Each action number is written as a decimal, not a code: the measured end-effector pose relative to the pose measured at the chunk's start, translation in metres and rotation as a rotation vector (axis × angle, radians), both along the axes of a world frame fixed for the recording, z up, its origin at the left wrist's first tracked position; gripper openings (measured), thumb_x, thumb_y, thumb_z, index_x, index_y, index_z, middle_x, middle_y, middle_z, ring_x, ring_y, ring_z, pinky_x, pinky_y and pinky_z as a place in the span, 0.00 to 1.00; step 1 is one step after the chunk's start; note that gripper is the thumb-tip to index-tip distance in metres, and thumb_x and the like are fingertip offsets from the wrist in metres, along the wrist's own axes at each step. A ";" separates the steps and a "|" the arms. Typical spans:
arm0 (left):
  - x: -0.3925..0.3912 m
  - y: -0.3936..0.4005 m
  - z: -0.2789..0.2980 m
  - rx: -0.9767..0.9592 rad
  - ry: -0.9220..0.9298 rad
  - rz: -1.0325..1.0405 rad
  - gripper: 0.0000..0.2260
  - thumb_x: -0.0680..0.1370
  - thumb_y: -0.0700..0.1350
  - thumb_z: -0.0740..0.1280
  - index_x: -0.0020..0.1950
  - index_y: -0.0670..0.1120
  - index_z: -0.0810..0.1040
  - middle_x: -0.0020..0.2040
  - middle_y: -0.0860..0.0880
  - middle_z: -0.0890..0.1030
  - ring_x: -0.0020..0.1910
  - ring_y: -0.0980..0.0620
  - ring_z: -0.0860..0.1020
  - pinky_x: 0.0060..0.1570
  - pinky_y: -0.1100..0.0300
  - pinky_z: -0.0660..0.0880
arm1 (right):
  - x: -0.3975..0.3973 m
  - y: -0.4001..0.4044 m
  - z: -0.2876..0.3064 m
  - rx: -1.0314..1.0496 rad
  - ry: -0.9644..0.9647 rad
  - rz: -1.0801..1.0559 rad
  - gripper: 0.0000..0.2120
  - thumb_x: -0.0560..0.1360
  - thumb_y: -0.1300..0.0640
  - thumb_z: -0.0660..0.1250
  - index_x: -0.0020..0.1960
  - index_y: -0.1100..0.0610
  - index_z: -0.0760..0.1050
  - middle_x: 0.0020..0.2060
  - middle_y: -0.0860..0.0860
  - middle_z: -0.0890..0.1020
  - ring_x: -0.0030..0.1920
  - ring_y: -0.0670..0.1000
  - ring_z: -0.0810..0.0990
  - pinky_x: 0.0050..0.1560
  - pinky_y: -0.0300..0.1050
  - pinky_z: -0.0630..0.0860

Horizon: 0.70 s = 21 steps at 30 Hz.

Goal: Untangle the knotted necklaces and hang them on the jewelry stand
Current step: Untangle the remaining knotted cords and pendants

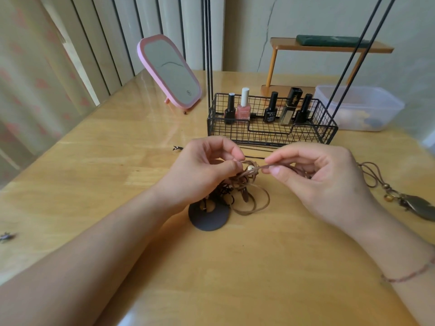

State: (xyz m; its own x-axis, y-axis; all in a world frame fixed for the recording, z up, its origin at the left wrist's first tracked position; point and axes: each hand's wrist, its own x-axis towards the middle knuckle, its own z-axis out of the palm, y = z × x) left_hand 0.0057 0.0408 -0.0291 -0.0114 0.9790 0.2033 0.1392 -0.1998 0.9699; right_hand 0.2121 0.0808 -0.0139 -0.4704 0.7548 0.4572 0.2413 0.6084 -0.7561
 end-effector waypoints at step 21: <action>-0.001 0.001 0.002 -0.112 -0.427 -0.157 0.10 0.70 0.32 0.68 0.48 0.44 0.78 0.38 0.50 0.77 0.35 0.55 0.79 0.34 0.62 0.77 | 0.000 0.000 -0.006 -0.026 -0.086 0.033 0.07 0.71 0.59 0.72 0.42 0.46 0.83 0.37 0.45 0.85 0.33 0.61 0.79 0.32 0.56 0.74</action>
State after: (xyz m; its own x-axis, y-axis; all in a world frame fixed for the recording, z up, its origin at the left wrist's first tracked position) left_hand 0.0045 0.0419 -0.0275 0.0786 0.9913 0.1052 -0.3003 -0.0771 0.9507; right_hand 0.2116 0.0806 -0.0195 -0.5317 0.7492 0.3950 0.2858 0.5977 -0.7490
